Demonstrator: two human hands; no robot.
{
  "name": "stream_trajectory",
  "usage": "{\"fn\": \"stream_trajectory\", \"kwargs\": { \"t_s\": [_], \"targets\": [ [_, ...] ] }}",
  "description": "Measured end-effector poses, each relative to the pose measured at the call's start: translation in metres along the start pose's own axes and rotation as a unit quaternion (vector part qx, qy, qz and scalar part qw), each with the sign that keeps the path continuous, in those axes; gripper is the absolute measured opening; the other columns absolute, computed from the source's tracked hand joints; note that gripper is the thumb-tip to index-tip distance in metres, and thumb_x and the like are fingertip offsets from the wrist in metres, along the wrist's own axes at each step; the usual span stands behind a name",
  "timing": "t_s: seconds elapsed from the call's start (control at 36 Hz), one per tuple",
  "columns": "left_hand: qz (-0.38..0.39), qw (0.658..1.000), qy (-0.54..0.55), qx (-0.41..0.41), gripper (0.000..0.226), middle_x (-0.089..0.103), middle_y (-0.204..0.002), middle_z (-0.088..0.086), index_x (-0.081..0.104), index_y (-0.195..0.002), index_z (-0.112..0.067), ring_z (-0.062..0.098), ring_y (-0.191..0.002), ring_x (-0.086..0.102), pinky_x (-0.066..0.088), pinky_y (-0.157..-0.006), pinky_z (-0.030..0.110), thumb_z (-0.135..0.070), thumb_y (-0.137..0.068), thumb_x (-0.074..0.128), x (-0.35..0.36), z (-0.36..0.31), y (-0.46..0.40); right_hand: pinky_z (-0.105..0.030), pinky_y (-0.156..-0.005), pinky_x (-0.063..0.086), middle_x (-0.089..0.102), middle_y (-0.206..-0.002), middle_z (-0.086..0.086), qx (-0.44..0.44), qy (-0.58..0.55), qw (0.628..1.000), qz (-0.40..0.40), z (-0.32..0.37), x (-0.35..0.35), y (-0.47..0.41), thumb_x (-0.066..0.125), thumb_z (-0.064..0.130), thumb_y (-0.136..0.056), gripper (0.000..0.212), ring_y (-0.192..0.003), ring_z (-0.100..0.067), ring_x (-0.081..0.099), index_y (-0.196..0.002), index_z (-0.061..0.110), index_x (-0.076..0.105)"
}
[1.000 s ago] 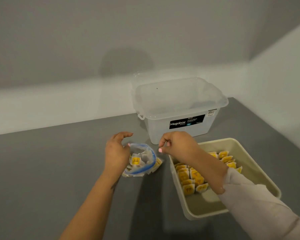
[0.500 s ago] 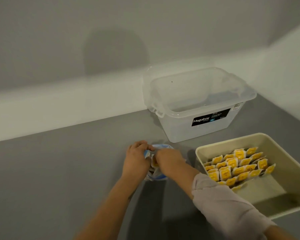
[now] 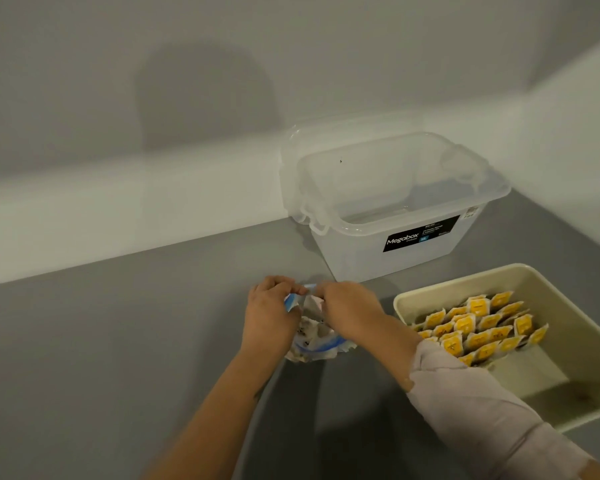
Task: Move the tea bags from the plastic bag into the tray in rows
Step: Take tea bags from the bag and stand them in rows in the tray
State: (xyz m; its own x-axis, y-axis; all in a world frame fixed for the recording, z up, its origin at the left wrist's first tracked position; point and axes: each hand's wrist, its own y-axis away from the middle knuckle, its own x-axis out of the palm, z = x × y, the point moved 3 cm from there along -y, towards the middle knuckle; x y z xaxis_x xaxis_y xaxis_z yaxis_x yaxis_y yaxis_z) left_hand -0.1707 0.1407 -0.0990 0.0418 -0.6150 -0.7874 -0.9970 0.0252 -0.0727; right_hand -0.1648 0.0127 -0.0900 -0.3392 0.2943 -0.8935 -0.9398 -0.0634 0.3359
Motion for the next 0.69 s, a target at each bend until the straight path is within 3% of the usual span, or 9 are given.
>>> {"fn": "stream_trajectory", "kwargs": {
  "t_s": [0.11,0.19,0.28,0.33,0.42,0.53,0.61,0.69],
  "targets": [
    [-0.021,0.999,0.037,0.025,0.015,0.05,-0.098,-0.014,0.069,-0.096,-0.023,0.01,-0.102,0.053,0.037,-0.087,0.016,-0.012,-0.087,0.063,-0.003,-0.01,0.002,-0.029,-0.073,0.043,0.063,-0.108,-0.007,-0.026,-0.063,0.995,-0.071,-0.007,-0.015,0.004,0.049,0.02,-0.096,0.02,-0.089,-0.022,0.057,-0.116,0.018,0.052],
    [-0.014,0.996,0.073,0.052,0.017,0.065,-0.104,-0.007,0.07,-0.104,-0.023,0.01,-0.096,0.057,0.039,-0.083,0.015,-0.022,-0.088,0.063,-0.002,-0.017,0.006,-0.027,-0.068,0.042,0.065,-0.093,-0.001,-0.028,-0.184,0.979,-0.084,-0.01,-0.028,0.007,0.054,0.02,-0.092,0.026,-0.077,-0.015,0.056,-0.118,0.019,0.048],
    [0.008,0.993,0.096,0.06,0.026,0.065,-0.099,-0.011,0.068,-0.109,-0.026,0.002,-0.086,0.054,0.036,-0.072,0.005,-0.036,-0.086,0.065,0.0,-0.026,0.007,-0.02,-0.061,0.04,0.066,-0.073,0.005,-0.035,-0.258,0.962,-0.083,-0.012,-0.039,0.009,0.052,0.018,-0.093,0.033,-0.066,-0.002,0.057,-0.125,0.02,0.045],
    [0.023,0.992,0.114,0.056,0.03,0.062,-0.098,-0.015,0.065,-0.113,-0.027,0.001,-0.086,0.054,0.034,-0.069,0.001,-0.035,-0.084,0.068,0.001,-0.033,0.007,-0.016,-0.057,0.038,0.065,-0.075,0.004,-0.036,-0.28,0.955,-0.091,-0.015,-0.046,0.013,0.051,0.019,-0.094,0.031,-0.06,0.0,0.057,-0.125,0.021,0.045],
    [0.023,0.99,0.129,0.057,0.026,0.068,-0.096,-0.007,0.065,-0.114,-0.026,0.003,-0.081,0.058,0.038,-0.069,0.004,-0.025,-0.089,0.064,0.003,-0.044,0.006,-0.02,-0.052,0.038,0.07,-0.083,0.002,-0.048,-0.292,0.95,-0.098,-0.02,-0.056,0.022,0.05,0.022,-0.096,0.028,-0.048,0.002,0.054,-0.123,0.022,0.047],
    [0.038,0.989,0.131,0.058,0.024,0.067,-0.086,0.002,0.064,-0.116,-0.022,0.009,-0.069,0.057,0.038,-0.059,0.01,-0.017,-0.095,0.053,0.011,-0.062,0.004,-0.023,-0.046,0.043,0.073,-0.079,0.006,-0.07,-0.312,0.943,-0.091,-0.036,-0.07,0.035,0.053,0.033,-0.095,0.019,-0.046,-0.004,0.052,-0.109,0.021,0.055],
    [0.033,0.982,0.172,0.07,0.021,0.063,-0.084,-0.007,0.065,-0.11,-0.023,0.005,-0.07,0.056,0.041,-0.064,0.01,-0.017,-0.093,0.055,0.018,-0.083,0.007,-0.024,-0.048,0.047,0.073,-0.074,0.007,-0.084,-0.304,0.945,-0.09,-0.056,-0.082,0.045,0.066,0.029,-0.087,0.019,-0.048,-0.008,0.056,-0.103,0.022,0.057],
    [0.046,0.962,0.257,0.084,0.021,0.067,-0.093,-0.01,0.064,-0.101,-0.035,0.007,-0.083,0.063,0.051,-0.076,0.023,-0.019,-0.088,0.064,0.031,-0.105,0.013,-0.021,-0.052,0.043,0.069,-0.071,0.003,-0.086,-0.259,0.954,-0.122,-0.082,-0.095,0.055,0.07,0.02,-0.083,0.014,-0.059,-0.006,0.056,-0.096,0.021,0.064]
  ]
}}
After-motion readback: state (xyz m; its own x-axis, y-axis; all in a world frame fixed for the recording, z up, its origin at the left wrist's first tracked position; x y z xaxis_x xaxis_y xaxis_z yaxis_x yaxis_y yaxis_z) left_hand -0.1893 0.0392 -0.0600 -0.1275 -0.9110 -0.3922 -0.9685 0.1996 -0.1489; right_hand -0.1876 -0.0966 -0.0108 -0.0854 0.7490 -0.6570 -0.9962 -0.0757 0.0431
